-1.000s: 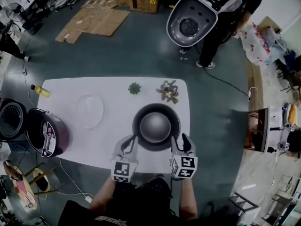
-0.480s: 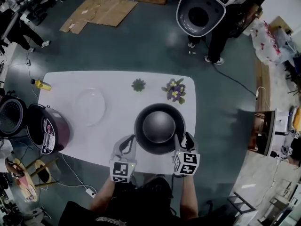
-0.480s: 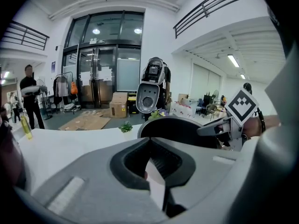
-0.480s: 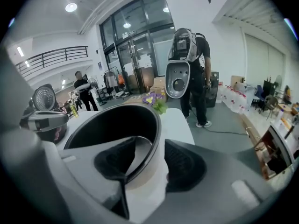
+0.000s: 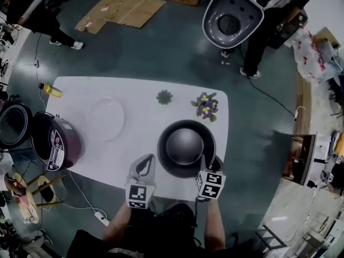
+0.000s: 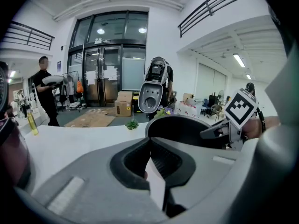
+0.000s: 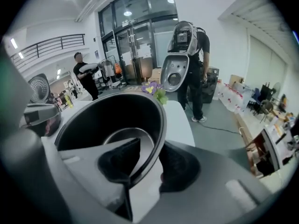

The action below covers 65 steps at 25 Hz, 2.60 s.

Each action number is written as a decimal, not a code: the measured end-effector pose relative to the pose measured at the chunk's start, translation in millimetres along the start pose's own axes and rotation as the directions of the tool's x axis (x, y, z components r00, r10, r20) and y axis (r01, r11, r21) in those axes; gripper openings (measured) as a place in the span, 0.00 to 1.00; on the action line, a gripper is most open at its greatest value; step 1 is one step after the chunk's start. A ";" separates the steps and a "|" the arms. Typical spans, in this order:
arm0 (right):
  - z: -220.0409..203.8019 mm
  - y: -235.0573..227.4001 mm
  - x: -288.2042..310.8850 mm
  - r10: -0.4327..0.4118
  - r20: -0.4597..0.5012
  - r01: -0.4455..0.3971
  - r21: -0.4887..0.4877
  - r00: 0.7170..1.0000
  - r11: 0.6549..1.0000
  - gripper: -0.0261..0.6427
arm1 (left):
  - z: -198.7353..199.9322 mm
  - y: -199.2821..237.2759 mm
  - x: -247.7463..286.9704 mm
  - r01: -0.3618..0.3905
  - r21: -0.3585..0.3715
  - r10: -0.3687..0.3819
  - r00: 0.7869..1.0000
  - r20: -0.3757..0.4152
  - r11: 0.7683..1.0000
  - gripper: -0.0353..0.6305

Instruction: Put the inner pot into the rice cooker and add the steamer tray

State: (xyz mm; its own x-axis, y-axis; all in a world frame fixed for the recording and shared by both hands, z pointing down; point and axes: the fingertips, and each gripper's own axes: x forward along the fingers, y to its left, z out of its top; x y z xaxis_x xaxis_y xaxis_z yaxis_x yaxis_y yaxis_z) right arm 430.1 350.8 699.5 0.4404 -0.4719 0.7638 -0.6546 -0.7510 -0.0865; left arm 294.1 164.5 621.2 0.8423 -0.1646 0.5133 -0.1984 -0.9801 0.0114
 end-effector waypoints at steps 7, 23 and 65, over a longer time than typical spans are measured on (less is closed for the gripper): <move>0.0 -1.4 3.1 -0.035 -0.033 0.033 -0.046 0.999 0.998 0.06 | -1.9 6.0 -9.8 -0.025 -0.005 0.025 1.000 0.004 1.000 0.07; 14.7 16.9 -17.2 0.011 0.027 -0.010 -0.039 1.000 0.999 0.06 | 8.7 31.4 -45.2 -0.102 -0.019 0.103 0.992 0.070 0.995 0.07; 191.8 451.2 -97.2 0.508 0.294 -0.432 -0.288 0.810 0.855 0.07 | -26.1 367.7 -327.0 -0.573 -0.240 0.619 0.749 0.236 0.784 0.07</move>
State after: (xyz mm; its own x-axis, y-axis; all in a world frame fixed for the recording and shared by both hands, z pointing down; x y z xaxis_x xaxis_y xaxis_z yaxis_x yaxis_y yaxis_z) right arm 209.8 -30.8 463.6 0.2046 -0.8992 0.3868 -0.9266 -0.3053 -0.2196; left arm -67.4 -139.2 479.9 0.6261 -0.7566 0.1886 -0.7582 -0.6472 -0.0794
